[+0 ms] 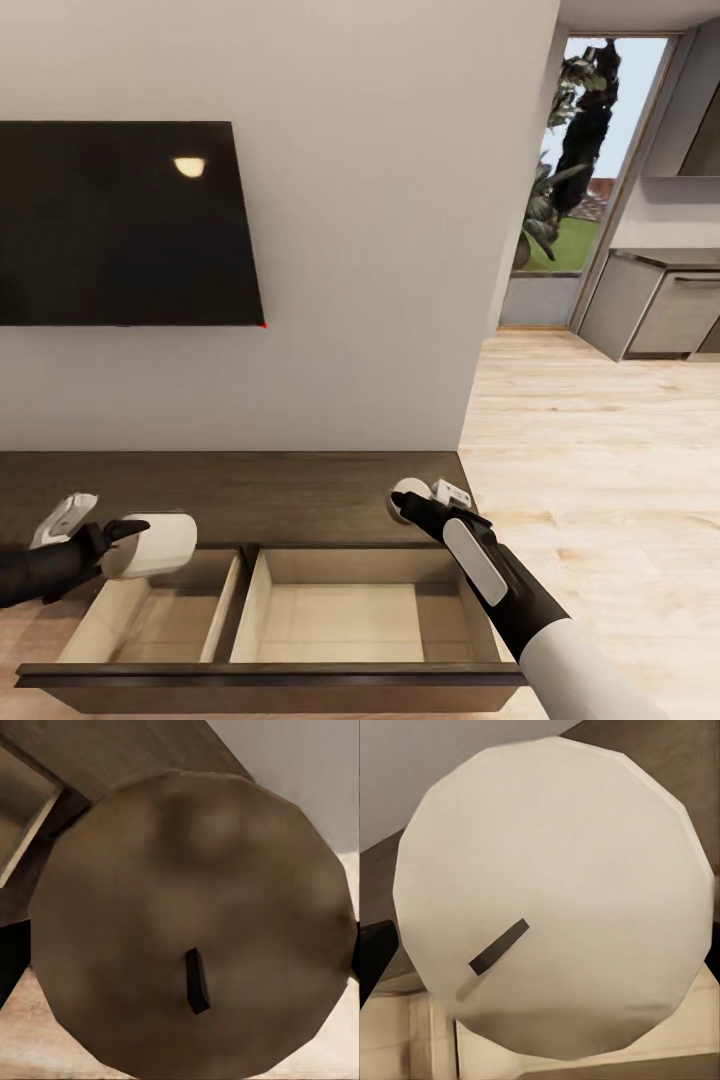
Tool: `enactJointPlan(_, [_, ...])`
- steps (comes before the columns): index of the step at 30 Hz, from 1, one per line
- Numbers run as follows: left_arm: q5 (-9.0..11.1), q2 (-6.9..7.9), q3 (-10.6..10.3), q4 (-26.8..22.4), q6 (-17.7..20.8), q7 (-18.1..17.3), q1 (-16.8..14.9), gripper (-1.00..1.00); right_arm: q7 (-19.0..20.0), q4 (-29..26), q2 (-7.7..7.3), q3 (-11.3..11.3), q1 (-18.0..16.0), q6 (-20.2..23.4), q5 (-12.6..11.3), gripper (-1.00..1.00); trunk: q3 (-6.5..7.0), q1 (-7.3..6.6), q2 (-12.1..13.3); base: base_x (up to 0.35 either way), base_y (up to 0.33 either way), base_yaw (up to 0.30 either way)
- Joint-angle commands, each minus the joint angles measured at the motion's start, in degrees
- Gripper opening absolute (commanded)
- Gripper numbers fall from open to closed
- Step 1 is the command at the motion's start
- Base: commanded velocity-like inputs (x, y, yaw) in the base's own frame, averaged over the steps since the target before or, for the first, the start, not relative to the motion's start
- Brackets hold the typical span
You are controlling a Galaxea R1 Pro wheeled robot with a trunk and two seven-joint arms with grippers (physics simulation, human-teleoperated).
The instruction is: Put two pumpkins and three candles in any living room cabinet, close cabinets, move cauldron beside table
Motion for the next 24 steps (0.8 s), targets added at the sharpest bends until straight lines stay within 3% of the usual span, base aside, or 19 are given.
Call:
enactJointPlan(1, [0.7, -0.10, -1.3, -0.1, 0.0, 2.2, -0.8, -1.00, -0.7, -0.1, -0.01, 0.1, -0.1, 0.1, -0.5, -1.00, -0.06, 0.00, 0.0, 0.000, 0.000, 0.000])
enactJointPlan(4, [0.6, -0.55, -5.6, -0.1, -0.1, 5.6, -2.5, -1.00, -1.1, -0.1, 0.00, 0.2, 0.0, 0.1, -0.5, -1.00, -0.06, 0.00, 0.0, 0.000, 0.000, 0.000])
enactJointPlan(6, [0.6, -1.72, -8.9, -0.5, -0.2, 8.2, -4.1, -1.00, -1.6, -0.1, 0.03, 0.2, 0.0, 1.0, -0.5, -1.00, -0.06, 0.00, 0.0, 0.000, 0.000, 0.000])
enactJointPlan(12, [0.1, -6.31, -10.9, -0.7, -0.3, 14.0, -5.5, -1.00, -2.3, 0.1, 0.08, 0.2, -0.1, 3.2, -0.4, -1.00, -0.06, 0.00, 0.0, 0.000, 0.000, 0.000])
enactJointPlan(14, [-3.3, -8.93, -11.1, -0.7, -0.3, 15.1, -5.6, -1.00, -2.4, 1.0, 0.09, 0.4, -0.1, 3.6, -0.4, -1.00, -0.06, 0.00, 0.0, 0.000, 0.000, 0.000])
enactJointPlan(18, [-12.6, -14.28, -11.1, -0.7, -0.3, 15.6, -5.6, -1.00, -2.6, 2.6, 0.09, 0.5, -0.1, 6.8, -0.3, -1.00, -0.06, 0.00, 0.0, 0.000, 0.000, 0.000])
enactJointPlan(19, [-15.2, -16.20, -11.1, -0.7, -0.3, 15.7, -5.7, -1.00, -3.1, 2.7, 0.09, 0.5, -0.1, 8.3, -0.3, -1.00, -0.06, 0.00, 0.0, 0.000, 0.000, 0.000])
enactJointPlan(21, [-17.9, -18.27, -11.1, -0.7, -0.3, 15.7, -5.7, -1.00, -4.4, 2.8, 0.09, 0.5, -0.1, 9.8, -0.3, -1.00, -0.06, 0.00, 0.0, 0.000, 0.000, 0.000])
enactJointPlan(24, [-20.9, -19.89, -11.1, -0.6, -0.3, 15.7, -5.7, -1.00, -7.6, 2.9, 0.17, 0.5, -0.6, 11.3, -0.3, -1.00, -0.06, 0.00, 0.0, 0.000, 0.000, 0.000])
